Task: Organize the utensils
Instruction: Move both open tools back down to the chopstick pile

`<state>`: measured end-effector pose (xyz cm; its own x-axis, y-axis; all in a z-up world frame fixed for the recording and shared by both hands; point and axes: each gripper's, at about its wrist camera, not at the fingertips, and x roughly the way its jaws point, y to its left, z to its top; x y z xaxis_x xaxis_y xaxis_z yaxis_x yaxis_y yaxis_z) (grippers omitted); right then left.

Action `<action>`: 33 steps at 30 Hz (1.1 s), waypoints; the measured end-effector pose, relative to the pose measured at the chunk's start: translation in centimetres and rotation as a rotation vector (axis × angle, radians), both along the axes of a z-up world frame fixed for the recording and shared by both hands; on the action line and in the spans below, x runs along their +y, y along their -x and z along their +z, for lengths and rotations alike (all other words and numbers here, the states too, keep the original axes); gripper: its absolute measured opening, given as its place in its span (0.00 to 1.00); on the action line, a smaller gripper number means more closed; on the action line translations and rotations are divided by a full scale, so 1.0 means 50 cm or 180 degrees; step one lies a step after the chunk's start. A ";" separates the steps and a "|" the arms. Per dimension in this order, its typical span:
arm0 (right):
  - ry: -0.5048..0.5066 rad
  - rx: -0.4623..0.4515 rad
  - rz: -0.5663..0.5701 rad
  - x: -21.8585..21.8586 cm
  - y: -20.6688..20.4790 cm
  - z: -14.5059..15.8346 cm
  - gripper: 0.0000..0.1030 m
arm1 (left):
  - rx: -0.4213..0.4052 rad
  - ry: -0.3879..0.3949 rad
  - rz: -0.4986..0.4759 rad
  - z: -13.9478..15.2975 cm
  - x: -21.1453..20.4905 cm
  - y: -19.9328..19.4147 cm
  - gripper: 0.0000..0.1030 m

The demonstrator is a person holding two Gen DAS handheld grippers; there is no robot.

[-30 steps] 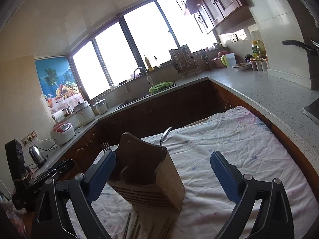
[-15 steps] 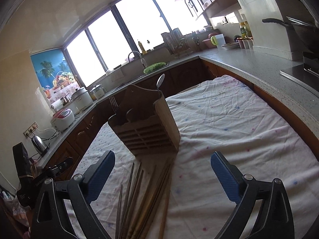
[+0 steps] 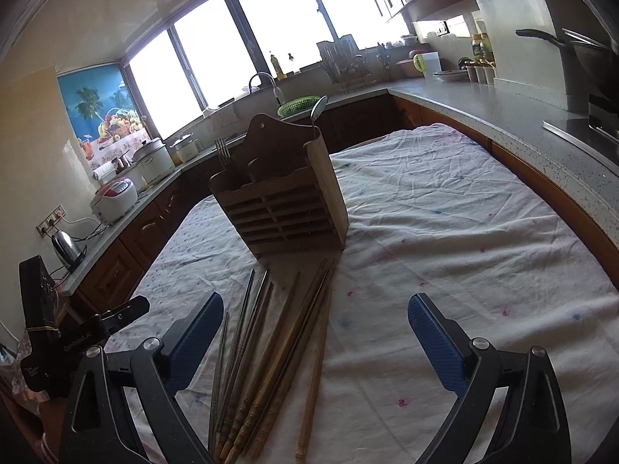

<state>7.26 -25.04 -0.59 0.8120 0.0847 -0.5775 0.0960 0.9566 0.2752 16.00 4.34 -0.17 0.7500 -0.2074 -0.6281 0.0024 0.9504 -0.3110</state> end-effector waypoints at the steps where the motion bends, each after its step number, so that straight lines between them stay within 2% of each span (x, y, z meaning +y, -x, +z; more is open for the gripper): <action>1: 0.0011 0.0021 -0.0003 0.002 -0.003 -0.003 0.94 | 0.0032 -0.0005 -0.0005 -0.002 -0.002 -0.004 0.86; 4: 0.0064 0.0105 -0.0008 0.005 -0.011 -0.011 0.87 | 0.0137 -0.0064 -0.0031 -0.010 -0.014 -0.017 0.85; 7: 0.0070 0.0207 0.0017 0.009 -0.023 -0.023 0.77 | 0.0227 -0.0118 -0.0092 -0.017 -0.030 -0.030 0.82; 12: 0.0078 0.0424 0.0109 0.016 -0.050 -0.050 0.54 | 0.0419 -0.0158 -0.0239 -0.036 -0.060 -0.063 0.63; 18: 0.0136 0.0689 0.0197 0.030 -0.089 -0.090 0.38 | 0.0618 -0.0180 -0.0415 -0.060 -0.090 -0.106 0.47; 20: 0.0144 0.0757 0.0206 0.029 -0.101 -0.104 0.35 | 0.0664 -0.0219 -0.0452 -0.068 -0.100 -0.121 0.45; 25: 0.0234 0.0916 0.0221 0.030 -0.135 -0.129 0.25 | 0.0817 -0.0292 -0.0497 -0.095 -0.117 -0.159 0.32; 29: 0.0302 0.1021 0.0250 0.031 -0.162 -0.146 0.21 | 0.0789 -0.0441 -0.0521 -0.100 -0.132 -0.172 0.27; 33: 0.0488 0.1019 0.0272 0.040 -0.177 -0.148 0.19 | 0.0726 -0.0537 -0.0506 -0.106 -0.145 -0.175 0.13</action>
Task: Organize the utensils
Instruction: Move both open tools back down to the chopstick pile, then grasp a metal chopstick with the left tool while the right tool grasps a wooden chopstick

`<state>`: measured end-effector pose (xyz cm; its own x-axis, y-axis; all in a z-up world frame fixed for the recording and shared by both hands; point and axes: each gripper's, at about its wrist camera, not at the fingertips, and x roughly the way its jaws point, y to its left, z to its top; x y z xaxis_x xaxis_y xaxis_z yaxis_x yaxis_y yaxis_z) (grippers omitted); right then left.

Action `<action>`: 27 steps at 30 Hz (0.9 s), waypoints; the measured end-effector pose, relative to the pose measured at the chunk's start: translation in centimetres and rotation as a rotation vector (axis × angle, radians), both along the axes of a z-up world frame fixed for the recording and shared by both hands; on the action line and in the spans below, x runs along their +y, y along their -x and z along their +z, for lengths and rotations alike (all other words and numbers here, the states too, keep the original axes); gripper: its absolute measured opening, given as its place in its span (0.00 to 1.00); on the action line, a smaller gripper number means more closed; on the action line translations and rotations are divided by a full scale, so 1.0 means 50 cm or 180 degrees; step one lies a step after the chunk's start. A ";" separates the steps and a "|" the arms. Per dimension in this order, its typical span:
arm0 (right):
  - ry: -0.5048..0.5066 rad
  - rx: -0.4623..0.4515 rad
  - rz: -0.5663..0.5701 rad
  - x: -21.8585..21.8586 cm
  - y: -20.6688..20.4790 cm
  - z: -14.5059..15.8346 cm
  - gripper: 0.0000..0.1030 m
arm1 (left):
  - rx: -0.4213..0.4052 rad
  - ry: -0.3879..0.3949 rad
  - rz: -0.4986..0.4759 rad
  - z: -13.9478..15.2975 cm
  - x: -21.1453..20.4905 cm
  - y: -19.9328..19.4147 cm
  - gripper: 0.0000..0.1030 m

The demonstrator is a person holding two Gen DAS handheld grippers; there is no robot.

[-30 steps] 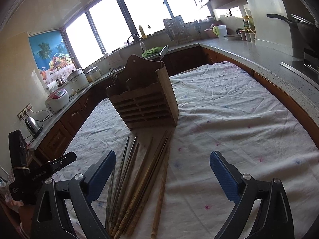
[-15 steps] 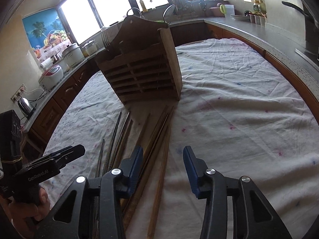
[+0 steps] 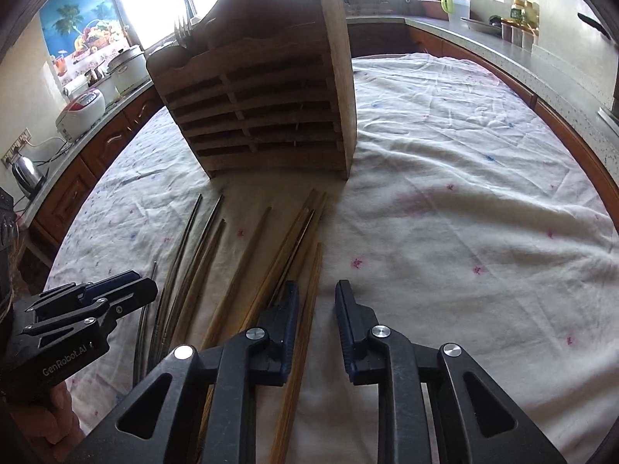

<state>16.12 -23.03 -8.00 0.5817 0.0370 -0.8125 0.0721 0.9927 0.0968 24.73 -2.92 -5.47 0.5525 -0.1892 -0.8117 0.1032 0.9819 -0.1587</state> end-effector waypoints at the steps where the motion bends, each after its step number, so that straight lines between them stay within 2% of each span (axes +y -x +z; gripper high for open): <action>1: 0.0037 -0.0007 0.0009 0.002 -0.003 -0.001 0.19 | -0.0015 -0.0023 -0.0010 -0.002 -0.003 -0.001 0.10; 3: 0.0132 -0.0017 0.0009 0.007 -0.007 -0.002 0.13 | -0.0041 -0.0061 -0.0035 -0.004 -0.008 -0.001 0.07; 8: 0.0279 -0.0030 0.0020 0.016 -0.007 -0.002 0.08 | -0.0073 -0.0089 -0.0073 -0.003 -0.014 0.004 0.04; 15: -0.0167 -0.0110 -0.0109 -0.017 0.017 0.020 0.05 | -0.0023 0.0176 -0.0060 0.016 0.021 0.021 0.02; 20: -0.0333 -0.0304 -0.0117 -0.026 0.055 0.077 0.05 | -0.0176 0.0357 -0.0071 0.073 0.050 0.058 0.02; 27: -0.0435 -0.0684 -0.0080 -0.020 0.100 0.181 0.05 | -0.0553 0.0551 -0.0105 0.179 0.099 0.135 0.02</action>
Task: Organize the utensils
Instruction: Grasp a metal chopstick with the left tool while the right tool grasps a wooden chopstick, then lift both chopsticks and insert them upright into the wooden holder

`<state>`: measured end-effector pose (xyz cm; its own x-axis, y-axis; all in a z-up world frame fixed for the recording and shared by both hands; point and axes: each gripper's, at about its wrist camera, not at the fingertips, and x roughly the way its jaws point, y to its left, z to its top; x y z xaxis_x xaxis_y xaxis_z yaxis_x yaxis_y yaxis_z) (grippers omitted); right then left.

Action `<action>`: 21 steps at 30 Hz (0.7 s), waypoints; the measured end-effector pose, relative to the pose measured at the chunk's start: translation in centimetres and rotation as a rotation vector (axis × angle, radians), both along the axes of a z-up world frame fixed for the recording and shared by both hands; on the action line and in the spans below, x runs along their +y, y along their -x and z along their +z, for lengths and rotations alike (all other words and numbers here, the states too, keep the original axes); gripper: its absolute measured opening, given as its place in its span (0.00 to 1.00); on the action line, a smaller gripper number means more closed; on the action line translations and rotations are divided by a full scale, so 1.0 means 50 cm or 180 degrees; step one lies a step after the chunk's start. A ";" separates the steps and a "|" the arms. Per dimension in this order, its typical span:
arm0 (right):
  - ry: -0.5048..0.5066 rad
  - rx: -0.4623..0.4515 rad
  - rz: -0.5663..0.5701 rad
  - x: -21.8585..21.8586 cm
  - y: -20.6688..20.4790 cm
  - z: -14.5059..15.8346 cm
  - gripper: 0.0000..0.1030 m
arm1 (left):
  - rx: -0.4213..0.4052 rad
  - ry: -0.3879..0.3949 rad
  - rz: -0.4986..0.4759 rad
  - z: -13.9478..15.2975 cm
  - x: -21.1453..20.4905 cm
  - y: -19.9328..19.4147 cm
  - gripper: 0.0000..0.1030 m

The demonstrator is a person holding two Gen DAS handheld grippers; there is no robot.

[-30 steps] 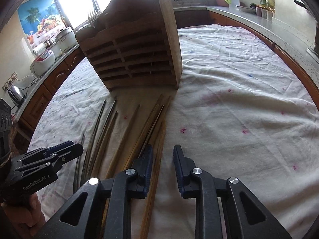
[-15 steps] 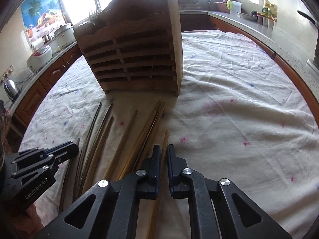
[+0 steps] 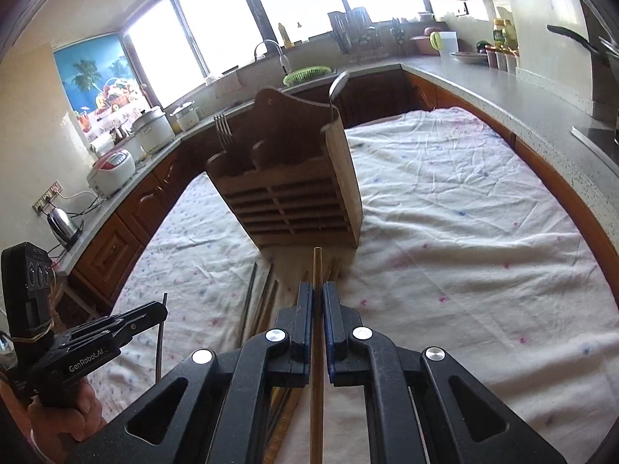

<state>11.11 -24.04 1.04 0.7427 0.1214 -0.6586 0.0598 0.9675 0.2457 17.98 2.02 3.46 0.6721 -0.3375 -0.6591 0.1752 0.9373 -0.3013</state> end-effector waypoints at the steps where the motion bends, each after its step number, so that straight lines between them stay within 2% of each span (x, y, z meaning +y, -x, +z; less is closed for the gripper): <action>1: 0.0001 -0.0062 -0.0002 0.001 0.006 0.015 0.05 | -0.0051 0.0032 0.0004 0.014 0.007 0.011 0.02; 10: 0.0018 -0.0472 -0.0021 0.002 0.042 0.117 0.05 | -0.0415 0.0205 -0.0007 0.103 0.051 0.099 0.02; 16: 0.0029 -0.0616 -0.0035 0.000 0.050 0.149 0.05 | -0.0502 0.0257 -0.0013 0.116 0.057 0.109 0.02; 21: 0.0026 -0.0654 -0.0035 -0.001 0.050 0.154 0.05 | -0.0517 0.0271 0.0002 0.117 0.057 0.108 0.02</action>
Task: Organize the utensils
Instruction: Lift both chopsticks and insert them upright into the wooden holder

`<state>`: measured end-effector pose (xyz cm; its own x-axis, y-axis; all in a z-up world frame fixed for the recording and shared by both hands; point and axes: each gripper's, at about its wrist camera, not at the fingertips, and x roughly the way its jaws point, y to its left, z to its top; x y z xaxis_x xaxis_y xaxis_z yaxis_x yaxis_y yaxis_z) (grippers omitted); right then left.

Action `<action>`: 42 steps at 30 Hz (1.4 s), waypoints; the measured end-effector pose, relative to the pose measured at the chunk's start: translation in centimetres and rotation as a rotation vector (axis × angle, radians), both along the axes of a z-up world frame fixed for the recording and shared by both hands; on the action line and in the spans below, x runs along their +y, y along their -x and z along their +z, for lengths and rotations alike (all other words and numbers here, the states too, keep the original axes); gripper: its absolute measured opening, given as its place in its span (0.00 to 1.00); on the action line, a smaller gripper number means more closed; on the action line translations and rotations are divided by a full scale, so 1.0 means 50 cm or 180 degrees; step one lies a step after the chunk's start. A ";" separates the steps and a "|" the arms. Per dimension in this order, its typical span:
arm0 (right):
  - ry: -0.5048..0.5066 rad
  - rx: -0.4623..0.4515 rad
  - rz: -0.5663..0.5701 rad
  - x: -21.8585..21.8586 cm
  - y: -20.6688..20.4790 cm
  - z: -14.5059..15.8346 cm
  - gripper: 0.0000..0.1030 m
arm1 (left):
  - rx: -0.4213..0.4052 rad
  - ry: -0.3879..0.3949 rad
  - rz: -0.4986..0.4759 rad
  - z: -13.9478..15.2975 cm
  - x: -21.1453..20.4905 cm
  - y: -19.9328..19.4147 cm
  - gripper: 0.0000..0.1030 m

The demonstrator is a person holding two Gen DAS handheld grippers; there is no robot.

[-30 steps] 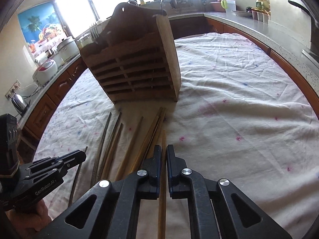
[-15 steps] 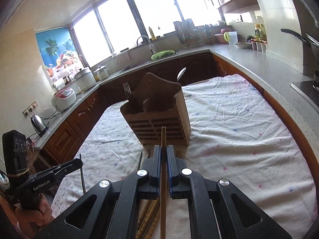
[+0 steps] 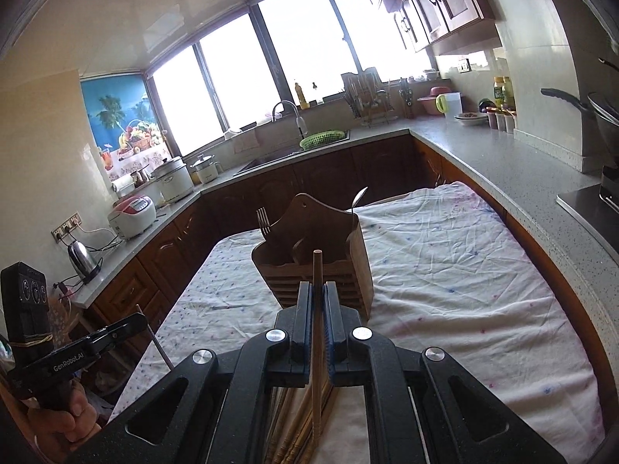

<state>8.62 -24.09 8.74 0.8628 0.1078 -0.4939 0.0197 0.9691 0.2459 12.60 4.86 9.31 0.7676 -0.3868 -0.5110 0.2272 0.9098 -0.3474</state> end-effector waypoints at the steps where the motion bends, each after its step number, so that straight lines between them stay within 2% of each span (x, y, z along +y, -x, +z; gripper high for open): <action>1: -0.0004 -0.0005 -0.0003 -0.001 0.000 0.001 0.05 | -0.0005 -0.0004 0.0003 0.001 -0.001 -0.001 0.02; 10: 0.0011 -0.0101 0.0004 -0.003 -0.006 0.021 0.05 | -0.0142 -0.0017 0.0015 0.026 0.000 -0.011 0.02; 19: 0.0057 -0.0312 -0.0026 -0.013 -0.037 0.070 0.05 | -0.0351 -0.0041 0.0001 0.063 0.004 -0.042 0.02; 31: 0.0114 -0.0794 -0.0221 -0.040 -0.143 0.175 0.05 | -0.0921 -0.0082 0.0140 0.166 -0.002 -0.163 0.02; 37: 0.0138 -0.0915 -0.0343 -0.056 -0.204 0.180 0.05 | -0.1043 -0.0017 0.0219 0.154 -0.019 -0.242 0.02; 42: 0.0119 -0.0933 -0.0386 -0.064 -0.252 0.153 0.05 | -0.1001 -0.0025 0.0299 0.091 -0.047 -0.301 0.02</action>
